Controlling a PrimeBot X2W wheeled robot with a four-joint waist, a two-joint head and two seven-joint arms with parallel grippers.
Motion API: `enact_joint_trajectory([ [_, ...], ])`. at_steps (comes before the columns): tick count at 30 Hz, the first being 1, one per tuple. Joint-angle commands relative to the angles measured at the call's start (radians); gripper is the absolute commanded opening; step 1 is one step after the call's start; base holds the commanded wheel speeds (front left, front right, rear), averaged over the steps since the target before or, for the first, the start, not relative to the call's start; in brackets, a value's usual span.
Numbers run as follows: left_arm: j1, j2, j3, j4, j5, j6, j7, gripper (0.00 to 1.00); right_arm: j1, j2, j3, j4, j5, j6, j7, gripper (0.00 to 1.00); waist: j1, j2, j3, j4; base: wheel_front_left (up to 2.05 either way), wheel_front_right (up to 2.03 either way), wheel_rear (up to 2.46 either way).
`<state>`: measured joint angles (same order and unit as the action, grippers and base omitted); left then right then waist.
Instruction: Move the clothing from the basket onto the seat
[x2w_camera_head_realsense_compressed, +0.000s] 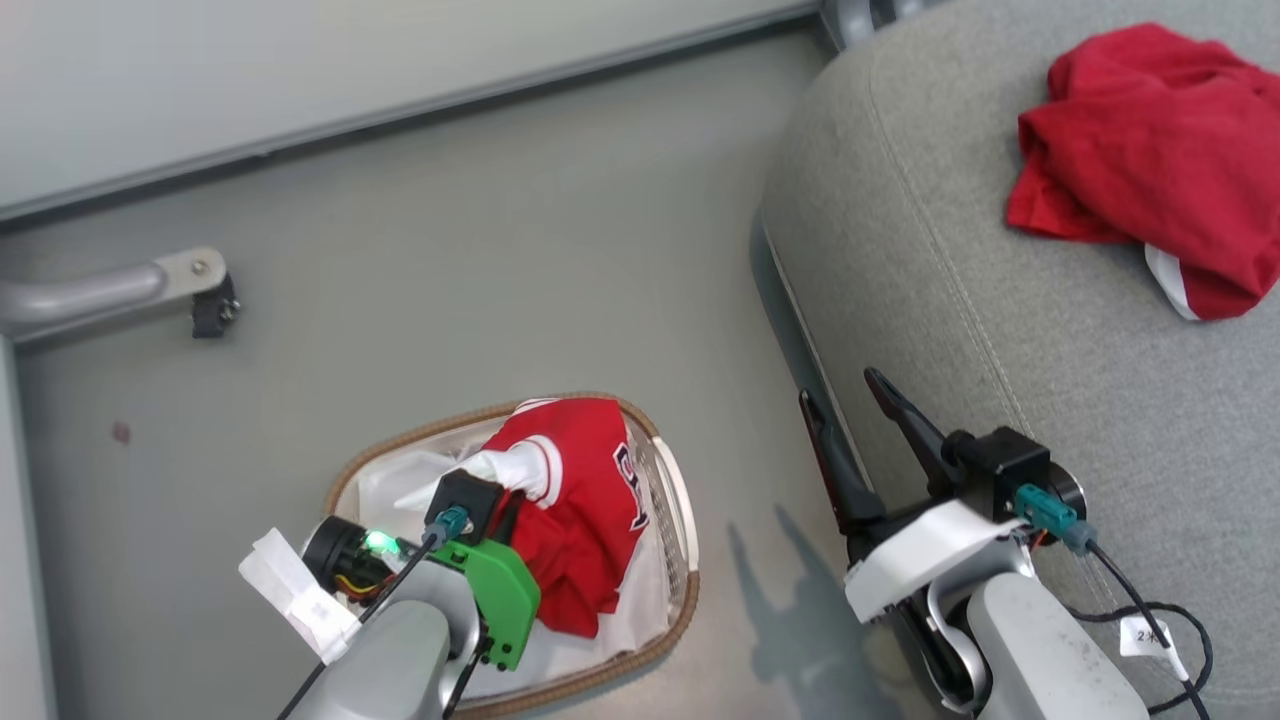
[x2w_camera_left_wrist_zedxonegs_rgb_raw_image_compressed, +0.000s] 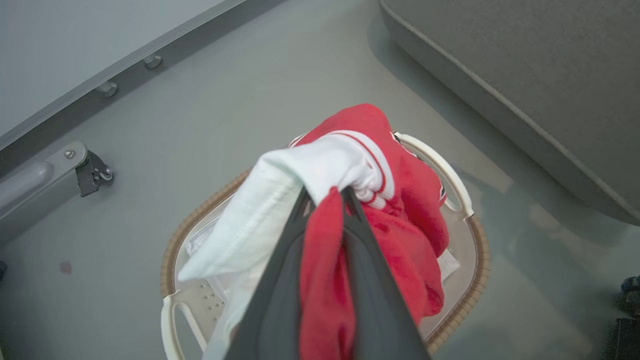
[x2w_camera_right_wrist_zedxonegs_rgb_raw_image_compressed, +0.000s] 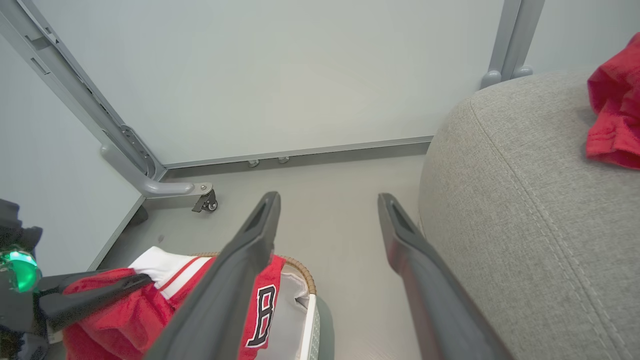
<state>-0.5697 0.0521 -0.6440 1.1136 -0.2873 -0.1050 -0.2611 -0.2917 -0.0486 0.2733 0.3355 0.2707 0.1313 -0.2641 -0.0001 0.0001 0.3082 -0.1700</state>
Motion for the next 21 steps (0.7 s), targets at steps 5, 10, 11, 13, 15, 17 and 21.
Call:
enact_joint_trajectory([
  [5,0.043,0.0,0.03,-0.157,-0.05,0.035,-0.005,0.0,0.055,-0.004,-0.002,0.008,-0.009,-0.001,0.0,1.0,0.0001,-0.0001,-0.142,0.07,0.0,0.0,0.0],
  [10,0.063,0.0,0.074,-0.299,-0.071,0.063,-0.005,0.0,0.085,-0.004,0.004,0.018,-0.011,-0.001,0.0,1.0,0.0001,-0.0001,-0.177,0.082,0.0,0.0,0.0],
  [11,0.065,0.0,0.081,-0.323,-0.072,0.066,-0.005,0.0,0.089,-0.004,0.004,0.02,-0.012,-0.001,0.0,1.0,0.0001,-0.0001,-0.184,0.084,0.0,0.0,0.0],
  [13,0.071,0.0,0.097,-0.375,-0.079,0.073,-0.005,0.0,0.098,-0.004,0.007,0.024,-0.013,-0.001,0.0,1.0,0.0001,-0.0001,-0.197,0.086,0.0,0.0,0.0],
  [15,0.078,0.0,0.114,-0.428,-0.083,0.081,-0.005,0.0,0.109,-0.004,0.009,0.03,-0.015,-0.001,0.0,1.0,0.0001,-0.0001,-0.21,0.089,0.0,0.0,0.0],
  [17,0.08,0.0,0.129,-0.474,-0.092,0.083,-0.005,0.0,0.119,-0.004,0.012,0.034,-0.018,-0.001,0.0,1.0,0.0001,-0.0001,-0.218,0.091,0.0,0.0,0.0],
  [21,0.087,0.0,0.151,-0.56,-0.105,0.081,-0.005,0.0,0.133,-0.004,0.026,0.044,-0.028,-0.001,0.0,1.0,0.0001,-0.0001,-0.229,0.096,0.0,0.0,0.0],
])
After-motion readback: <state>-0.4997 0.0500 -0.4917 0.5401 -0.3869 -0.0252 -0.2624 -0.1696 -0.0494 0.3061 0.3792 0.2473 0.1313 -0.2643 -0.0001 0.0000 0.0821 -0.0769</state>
